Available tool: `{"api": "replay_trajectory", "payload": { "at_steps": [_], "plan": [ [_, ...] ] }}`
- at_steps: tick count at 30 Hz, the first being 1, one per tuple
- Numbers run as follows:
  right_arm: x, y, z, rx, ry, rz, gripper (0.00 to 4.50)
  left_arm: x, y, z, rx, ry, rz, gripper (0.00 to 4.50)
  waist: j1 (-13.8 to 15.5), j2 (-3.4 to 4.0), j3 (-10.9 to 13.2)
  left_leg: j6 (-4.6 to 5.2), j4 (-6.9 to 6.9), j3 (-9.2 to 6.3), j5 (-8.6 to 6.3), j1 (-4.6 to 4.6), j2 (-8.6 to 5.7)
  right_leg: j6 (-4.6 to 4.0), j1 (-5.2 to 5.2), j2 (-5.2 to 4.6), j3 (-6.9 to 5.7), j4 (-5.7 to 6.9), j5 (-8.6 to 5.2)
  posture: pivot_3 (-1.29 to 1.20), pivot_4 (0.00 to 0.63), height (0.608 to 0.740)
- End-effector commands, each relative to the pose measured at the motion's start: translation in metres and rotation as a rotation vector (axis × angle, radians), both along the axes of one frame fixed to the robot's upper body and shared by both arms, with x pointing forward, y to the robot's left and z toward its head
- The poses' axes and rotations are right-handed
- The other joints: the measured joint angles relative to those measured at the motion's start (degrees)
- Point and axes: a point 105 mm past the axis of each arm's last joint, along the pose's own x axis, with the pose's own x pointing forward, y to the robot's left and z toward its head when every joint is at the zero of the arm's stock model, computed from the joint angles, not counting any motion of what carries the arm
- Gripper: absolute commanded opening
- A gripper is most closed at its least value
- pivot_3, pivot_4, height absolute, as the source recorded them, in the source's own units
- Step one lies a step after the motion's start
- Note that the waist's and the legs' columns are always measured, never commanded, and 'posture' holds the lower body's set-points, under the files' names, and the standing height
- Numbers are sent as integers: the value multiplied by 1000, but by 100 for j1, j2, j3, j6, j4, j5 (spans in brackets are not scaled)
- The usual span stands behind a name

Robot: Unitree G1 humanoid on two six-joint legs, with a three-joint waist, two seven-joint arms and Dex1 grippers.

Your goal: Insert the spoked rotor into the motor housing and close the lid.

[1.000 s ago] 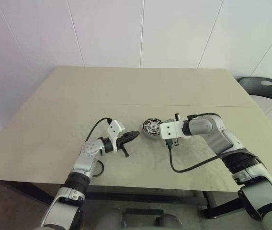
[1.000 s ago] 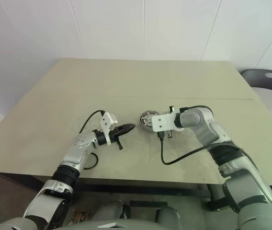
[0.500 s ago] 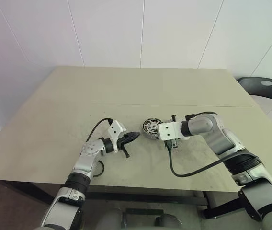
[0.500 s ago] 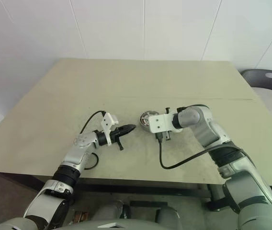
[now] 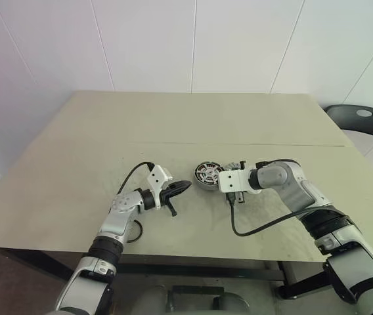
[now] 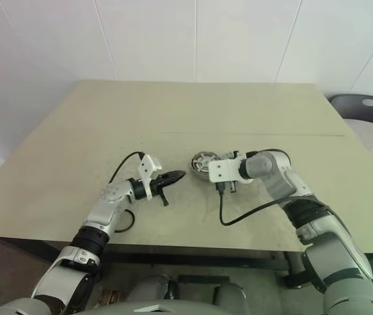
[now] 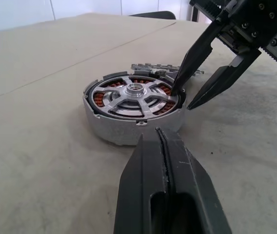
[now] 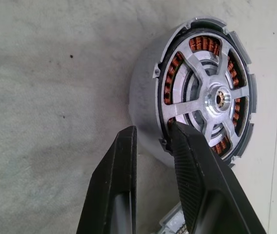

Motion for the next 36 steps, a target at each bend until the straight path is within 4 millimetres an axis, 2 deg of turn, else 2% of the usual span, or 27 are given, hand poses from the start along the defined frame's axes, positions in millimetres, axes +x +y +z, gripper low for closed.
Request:
{"api": "replay_trajectory", "payload": {
  "at_steps": [1, 3, 12, 17, 19, 29, 36],
  "plan": [
    [2, 2, 3, 5, -11, 6, 385, 3, 3, 10, -1, -36, 3, 0, -24, -1, -1, -1, 0, 0, 0, 3, 0, 0, 2, 1, 0, 1, 0, 0, 0, 740],
    [3, 2, 3, 8, -11, 5, 93, 4, 3, 10, 0, -37, 3, 0, -45, -1, -1, -2, 2, 0, 1, 4, 0, -1, 2, 0, 0, 6, 1, 0, 0, 740],
    [3, 1, 12, 12, -45, 16, 83, 4, 0, 10, 4, -38, -7, 0, -127, -1, -1, -3, 6, -1, 3, 4, 0, -1, 2, -1, 1, 13, 1, 0, 0, 740],
    [-9, 8, 34, 20, -44, 106, 83, 3, 0, 9, 8, -34, -10, 0, -125, 1, 0, -3, 6, -2, 3, 0, 0, -1, -1, -1, 0, 11, 1, 0, 0, 740],
    [-18, 8, 37, -11, -22, 150, 83, 3, 0, 9, 8, -34, -10, 0, -130, 1, 0, -2, 4, -1, 3, -3, -1, 0, -3, -1, 0, 10, 1, 0, 0, 740],
    [-57, -13, 16, -226, 120, 296, 83, 0, 7, 11, 1, -32, -18, 0, -118, 0, 0, -2, 7, -3, 2, -1, 0, -1, 0, -2, -1, 9, 1, 0, 0, 740],
    [-46, 6, 13, -183, 63, 310, 83, -8, 7, 17, -17, -25, -62, 0, -158, -3, -1, -4, 6, -3, 2, 4, 2, -1, 2, -1, 0, 8, 1, 0, 0, 740]
  ]
}}
